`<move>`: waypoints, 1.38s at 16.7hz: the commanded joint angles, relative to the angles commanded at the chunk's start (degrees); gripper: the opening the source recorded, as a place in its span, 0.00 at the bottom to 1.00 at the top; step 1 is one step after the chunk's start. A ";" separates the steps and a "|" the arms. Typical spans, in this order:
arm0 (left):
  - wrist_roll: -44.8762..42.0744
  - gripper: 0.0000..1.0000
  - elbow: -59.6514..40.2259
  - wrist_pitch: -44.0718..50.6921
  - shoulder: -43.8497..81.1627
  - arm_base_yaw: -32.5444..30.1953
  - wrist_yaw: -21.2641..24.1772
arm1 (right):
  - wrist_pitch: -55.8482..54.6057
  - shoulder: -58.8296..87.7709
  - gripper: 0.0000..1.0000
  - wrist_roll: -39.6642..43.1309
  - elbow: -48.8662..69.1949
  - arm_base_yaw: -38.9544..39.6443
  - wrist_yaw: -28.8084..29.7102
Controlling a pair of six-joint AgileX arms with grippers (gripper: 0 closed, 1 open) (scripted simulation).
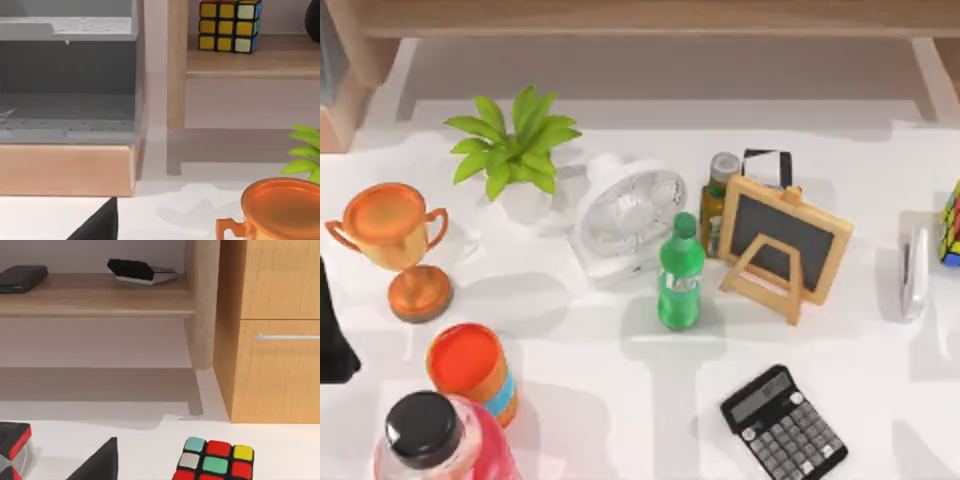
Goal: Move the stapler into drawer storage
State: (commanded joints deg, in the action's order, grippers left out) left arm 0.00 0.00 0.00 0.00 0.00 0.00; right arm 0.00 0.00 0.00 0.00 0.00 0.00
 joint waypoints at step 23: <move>0.00 1.00 0.00 0.00 0.00 0.00 0.00 | -53.28 92.38 1.00 67.78 48.38 -21.58 -13.92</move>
State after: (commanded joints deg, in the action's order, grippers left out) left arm 0.00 0.00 0.00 0.00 0.00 0.00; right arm -53.28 92.38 67.78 48.38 -21.58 -13.92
